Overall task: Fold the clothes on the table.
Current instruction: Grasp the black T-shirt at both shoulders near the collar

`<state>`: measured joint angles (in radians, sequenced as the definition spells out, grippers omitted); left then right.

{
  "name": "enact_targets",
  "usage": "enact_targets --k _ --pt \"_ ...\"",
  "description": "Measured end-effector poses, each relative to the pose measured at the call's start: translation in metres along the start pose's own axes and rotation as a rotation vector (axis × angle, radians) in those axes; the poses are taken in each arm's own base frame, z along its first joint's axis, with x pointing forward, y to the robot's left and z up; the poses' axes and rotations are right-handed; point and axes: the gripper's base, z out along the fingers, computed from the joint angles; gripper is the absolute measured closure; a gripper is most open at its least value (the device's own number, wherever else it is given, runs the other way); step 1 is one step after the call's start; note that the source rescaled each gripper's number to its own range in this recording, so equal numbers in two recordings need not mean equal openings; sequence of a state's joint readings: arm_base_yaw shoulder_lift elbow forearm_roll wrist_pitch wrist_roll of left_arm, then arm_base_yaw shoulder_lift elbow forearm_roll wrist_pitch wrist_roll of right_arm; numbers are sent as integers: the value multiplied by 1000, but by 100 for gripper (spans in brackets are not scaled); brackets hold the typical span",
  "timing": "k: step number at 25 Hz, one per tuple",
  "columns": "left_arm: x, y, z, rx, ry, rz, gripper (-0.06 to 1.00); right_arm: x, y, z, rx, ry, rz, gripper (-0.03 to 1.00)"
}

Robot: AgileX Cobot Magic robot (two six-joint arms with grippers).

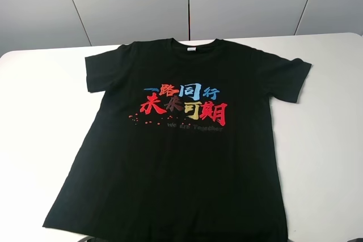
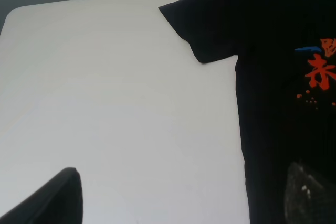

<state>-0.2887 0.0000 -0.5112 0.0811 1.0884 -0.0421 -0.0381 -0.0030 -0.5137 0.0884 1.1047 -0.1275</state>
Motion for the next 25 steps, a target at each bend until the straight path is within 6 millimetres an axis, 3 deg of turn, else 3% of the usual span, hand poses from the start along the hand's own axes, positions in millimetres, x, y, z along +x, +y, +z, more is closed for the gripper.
enact_targets --k 25 --pt "0 0 0 -5 0 3 -5 0 0 0 0 0 0 -2"
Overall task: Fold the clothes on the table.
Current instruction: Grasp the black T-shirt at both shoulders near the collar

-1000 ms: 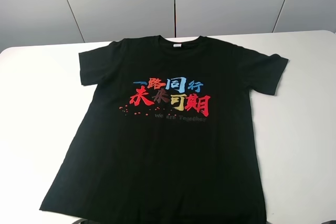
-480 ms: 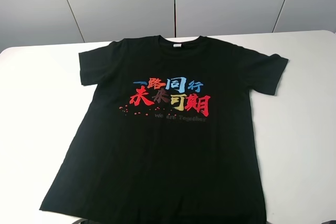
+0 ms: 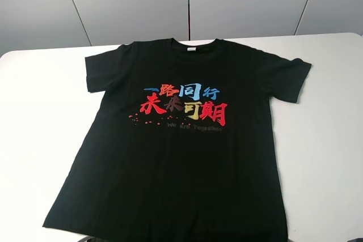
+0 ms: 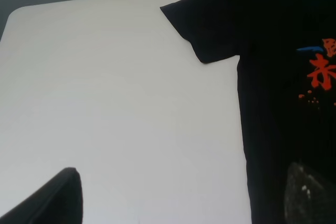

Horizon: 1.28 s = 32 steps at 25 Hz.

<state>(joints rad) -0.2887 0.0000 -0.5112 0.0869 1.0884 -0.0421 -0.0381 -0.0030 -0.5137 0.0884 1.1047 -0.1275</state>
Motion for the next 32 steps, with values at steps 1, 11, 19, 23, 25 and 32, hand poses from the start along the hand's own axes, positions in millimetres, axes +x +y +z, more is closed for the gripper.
enact_targets --k 1,11,19,23,25,32 --pt "0 0 0 0 0 0 -5 0 0 0 0 0 0 -2" --pt "0 0 0 -5 0 1 -5 0 0 0 0 0 0 -2" --pt "0 0 0 -5 0 1 -5 0 0 0 -2 0 1 -2" --pt "0 1 0 -7 0 2 -6 0 0 0 -2 0 1 -2" --pt "0 1 0 -7 0 2 -6 0 0 0 -2 0 1 -2" --pt "0 1 0 -7 0 2 -6 0 0 0 -2 0 1 -2"
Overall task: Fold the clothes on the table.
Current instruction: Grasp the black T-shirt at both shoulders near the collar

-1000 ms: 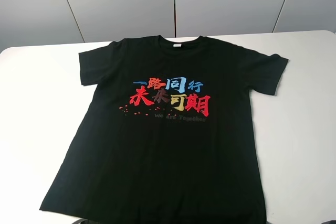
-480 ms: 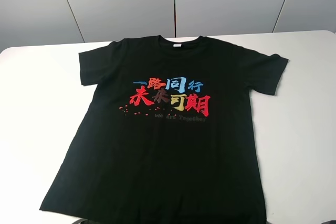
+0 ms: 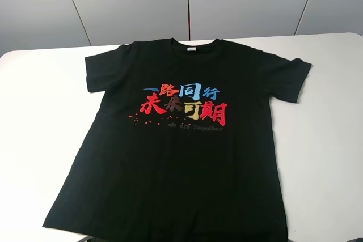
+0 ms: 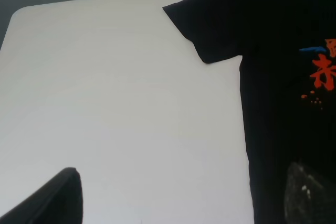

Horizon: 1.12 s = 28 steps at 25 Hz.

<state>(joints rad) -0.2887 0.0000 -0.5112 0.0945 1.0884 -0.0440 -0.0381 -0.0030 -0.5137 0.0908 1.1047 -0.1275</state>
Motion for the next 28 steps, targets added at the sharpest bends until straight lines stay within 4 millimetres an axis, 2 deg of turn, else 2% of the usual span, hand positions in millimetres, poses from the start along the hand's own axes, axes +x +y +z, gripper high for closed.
enact_targets --k 28 --pt "0 0 0 0 0 -2 -6 0 0 0 0 -2 0 -2"
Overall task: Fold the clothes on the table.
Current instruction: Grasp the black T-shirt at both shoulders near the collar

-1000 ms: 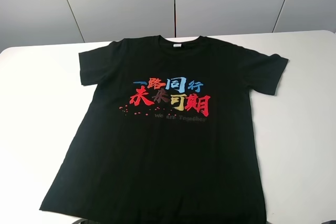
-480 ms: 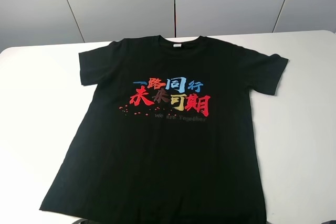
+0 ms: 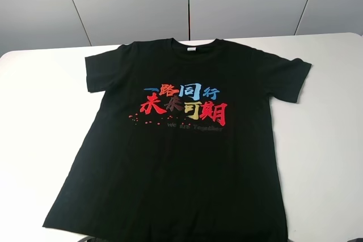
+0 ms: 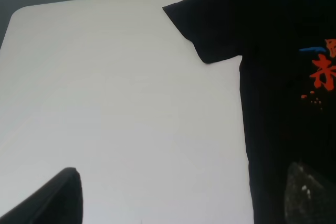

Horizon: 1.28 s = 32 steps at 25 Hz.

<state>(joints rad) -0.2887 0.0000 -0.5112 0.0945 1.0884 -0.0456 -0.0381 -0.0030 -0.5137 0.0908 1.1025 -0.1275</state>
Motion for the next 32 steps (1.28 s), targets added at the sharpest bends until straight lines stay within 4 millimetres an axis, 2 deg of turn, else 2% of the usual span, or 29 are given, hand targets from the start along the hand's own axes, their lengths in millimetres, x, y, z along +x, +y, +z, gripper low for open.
enact_targets --k 32 --pt "0 0 0 0 0 -2 -6 0 0 0 0 0 0 -2"
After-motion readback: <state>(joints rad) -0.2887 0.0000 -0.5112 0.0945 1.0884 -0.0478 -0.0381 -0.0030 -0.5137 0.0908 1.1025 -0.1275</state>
